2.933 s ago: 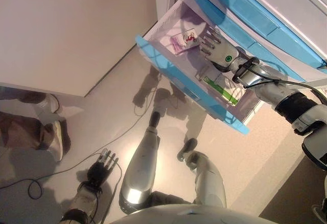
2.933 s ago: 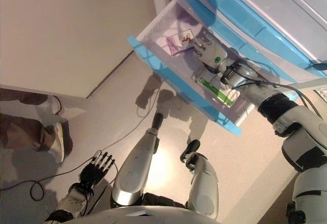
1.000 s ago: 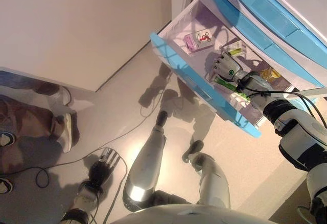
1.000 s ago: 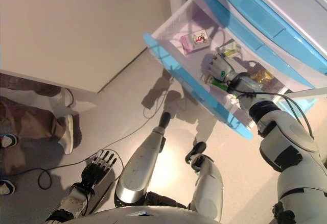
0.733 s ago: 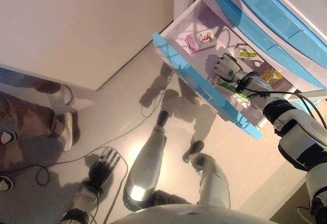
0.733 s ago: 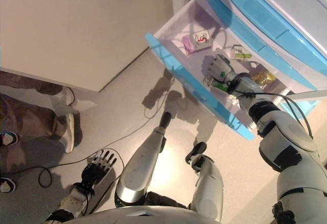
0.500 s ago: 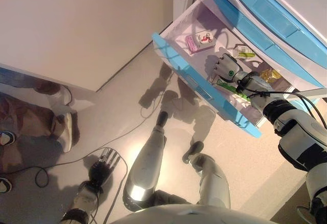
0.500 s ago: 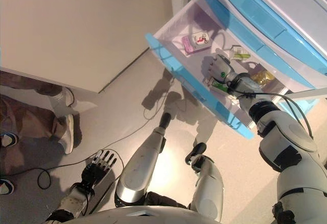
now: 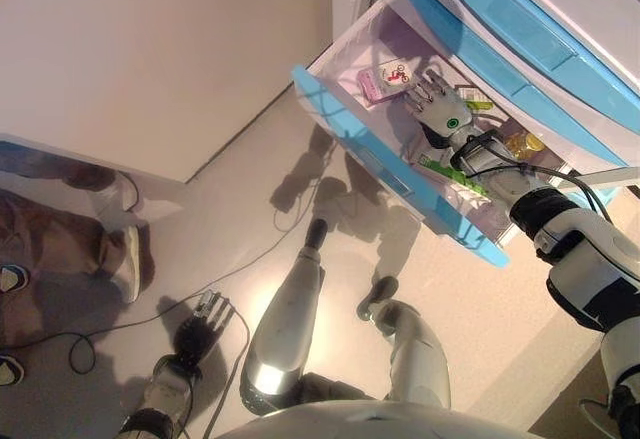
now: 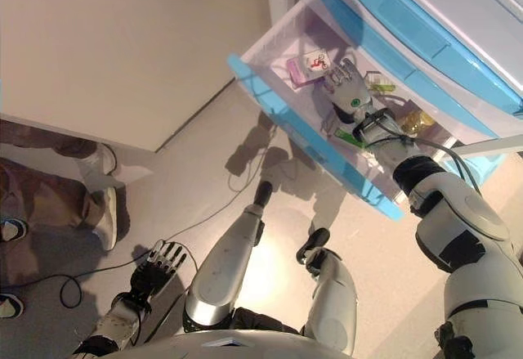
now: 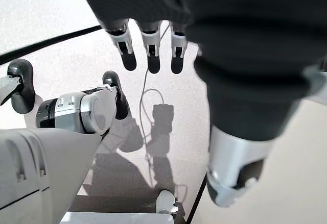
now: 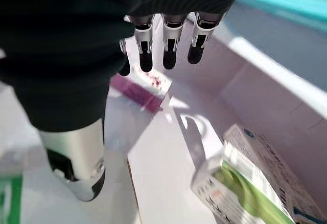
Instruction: Open the drawer and pick up the medicine
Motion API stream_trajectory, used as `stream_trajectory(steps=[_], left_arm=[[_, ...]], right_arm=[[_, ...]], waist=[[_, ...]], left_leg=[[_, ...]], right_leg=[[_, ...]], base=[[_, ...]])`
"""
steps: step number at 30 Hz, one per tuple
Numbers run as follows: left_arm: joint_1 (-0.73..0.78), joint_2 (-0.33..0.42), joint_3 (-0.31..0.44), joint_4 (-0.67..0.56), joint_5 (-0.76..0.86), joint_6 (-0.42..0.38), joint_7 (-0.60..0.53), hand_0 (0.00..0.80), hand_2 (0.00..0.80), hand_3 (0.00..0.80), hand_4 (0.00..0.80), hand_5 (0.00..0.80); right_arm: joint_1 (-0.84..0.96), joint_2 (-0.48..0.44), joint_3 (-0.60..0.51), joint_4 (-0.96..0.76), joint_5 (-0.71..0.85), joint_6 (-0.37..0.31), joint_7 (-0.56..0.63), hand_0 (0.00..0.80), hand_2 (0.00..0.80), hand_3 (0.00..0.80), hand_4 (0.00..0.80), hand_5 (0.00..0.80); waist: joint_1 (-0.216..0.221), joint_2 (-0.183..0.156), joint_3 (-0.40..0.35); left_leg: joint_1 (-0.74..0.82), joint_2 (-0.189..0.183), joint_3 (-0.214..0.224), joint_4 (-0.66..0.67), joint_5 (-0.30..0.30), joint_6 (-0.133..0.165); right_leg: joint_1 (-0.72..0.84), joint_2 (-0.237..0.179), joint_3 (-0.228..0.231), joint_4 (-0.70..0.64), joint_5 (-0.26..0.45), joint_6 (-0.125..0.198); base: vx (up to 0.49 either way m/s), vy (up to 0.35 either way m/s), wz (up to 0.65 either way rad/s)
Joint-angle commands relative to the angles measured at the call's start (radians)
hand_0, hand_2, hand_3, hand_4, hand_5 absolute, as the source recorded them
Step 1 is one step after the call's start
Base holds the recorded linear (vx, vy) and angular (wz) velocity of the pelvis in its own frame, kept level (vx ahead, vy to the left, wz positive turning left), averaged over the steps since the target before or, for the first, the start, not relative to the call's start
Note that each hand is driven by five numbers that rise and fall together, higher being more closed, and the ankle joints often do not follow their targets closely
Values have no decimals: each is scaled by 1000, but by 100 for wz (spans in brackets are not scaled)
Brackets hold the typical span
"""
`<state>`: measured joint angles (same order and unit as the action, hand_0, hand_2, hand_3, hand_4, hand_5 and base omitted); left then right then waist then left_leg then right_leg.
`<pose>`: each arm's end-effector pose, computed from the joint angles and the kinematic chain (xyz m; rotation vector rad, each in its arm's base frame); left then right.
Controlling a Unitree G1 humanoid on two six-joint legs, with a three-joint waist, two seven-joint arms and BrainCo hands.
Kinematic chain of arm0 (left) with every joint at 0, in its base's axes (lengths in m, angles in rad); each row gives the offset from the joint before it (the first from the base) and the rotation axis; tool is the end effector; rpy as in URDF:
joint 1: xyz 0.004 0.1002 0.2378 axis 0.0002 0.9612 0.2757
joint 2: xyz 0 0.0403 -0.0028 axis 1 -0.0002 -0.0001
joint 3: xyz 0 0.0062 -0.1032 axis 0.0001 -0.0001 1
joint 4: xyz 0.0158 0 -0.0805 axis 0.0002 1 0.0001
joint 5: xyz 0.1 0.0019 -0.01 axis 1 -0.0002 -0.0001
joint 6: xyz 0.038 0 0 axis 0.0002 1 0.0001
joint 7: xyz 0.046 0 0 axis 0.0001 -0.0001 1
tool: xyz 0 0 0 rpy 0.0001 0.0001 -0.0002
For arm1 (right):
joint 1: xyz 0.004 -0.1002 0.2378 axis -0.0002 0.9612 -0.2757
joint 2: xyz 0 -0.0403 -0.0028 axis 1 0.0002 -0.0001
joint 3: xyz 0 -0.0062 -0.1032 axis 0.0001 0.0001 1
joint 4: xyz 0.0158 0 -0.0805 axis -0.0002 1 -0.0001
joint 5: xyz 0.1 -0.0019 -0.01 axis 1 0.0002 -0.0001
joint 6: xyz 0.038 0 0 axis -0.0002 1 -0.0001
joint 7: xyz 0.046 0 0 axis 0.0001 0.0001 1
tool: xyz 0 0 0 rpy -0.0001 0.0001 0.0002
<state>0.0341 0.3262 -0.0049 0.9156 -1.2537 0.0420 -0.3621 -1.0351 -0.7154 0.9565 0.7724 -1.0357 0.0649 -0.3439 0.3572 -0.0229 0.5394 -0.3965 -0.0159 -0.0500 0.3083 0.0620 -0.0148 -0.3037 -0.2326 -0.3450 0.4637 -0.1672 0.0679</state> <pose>0.1115 0.2547 -0.0852 -0.9705 0.5562 0.3540 0.3466 -0.2041 0.1577 -2.2344 -0.5097 0.0325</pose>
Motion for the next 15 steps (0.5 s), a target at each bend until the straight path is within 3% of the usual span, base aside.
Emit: stream_trajectory(steps=[1, 6, 10, 15], left_arm=[[62, 22, -17, -33, 22, 7, 6, 0, 0, 0, 0, 0], [70, 25, 0, -50, 16, 14, 23, 0, 0, 0, 0, 0], [74, 25, 8, -54, 15, 12, 26, 0, 0, 0, 0, 0], [72, 24, 18, -57, 11, 12, 33, 0, 0, 0, 0, 0]], right_arm=[[-91, -52, -3, -64, 3, 45, 23, 0, 0, 0, 0, 0], [-90, -96, -10, -161, 6, 88, 142, 0, 0, 0, 0, 0], [-74, -104, -31, -177, 146, 84, 219, 0, 0, 0, 0, 0], [-41, -100, -71, -199, 281, 1, 259, 0, 0, 0, 0, 0]], waist=[[-8, -11, -19], [-19, -23, -19], [-23, -29, -19], [-34, -34, -19]], left_leg=[[11, -40, 43, 60, -163, 59], [17, -38, 48, 55, -166, 60], [21, -37, 50, 49, -164, 60], [25, -35, 57, 40, -162, 59]], right_leg=[[-20, 22, 26, -30, 123, 74], [-11, 29, 33, -46, 125, 72], [-8, 34, 35, -53, 129, 71], [-9, 36, 40, -59, 131, 69]], base=[[0, 0, 0], [0, 0, 0], [-10, -4, -7], [0, 0, 0]])
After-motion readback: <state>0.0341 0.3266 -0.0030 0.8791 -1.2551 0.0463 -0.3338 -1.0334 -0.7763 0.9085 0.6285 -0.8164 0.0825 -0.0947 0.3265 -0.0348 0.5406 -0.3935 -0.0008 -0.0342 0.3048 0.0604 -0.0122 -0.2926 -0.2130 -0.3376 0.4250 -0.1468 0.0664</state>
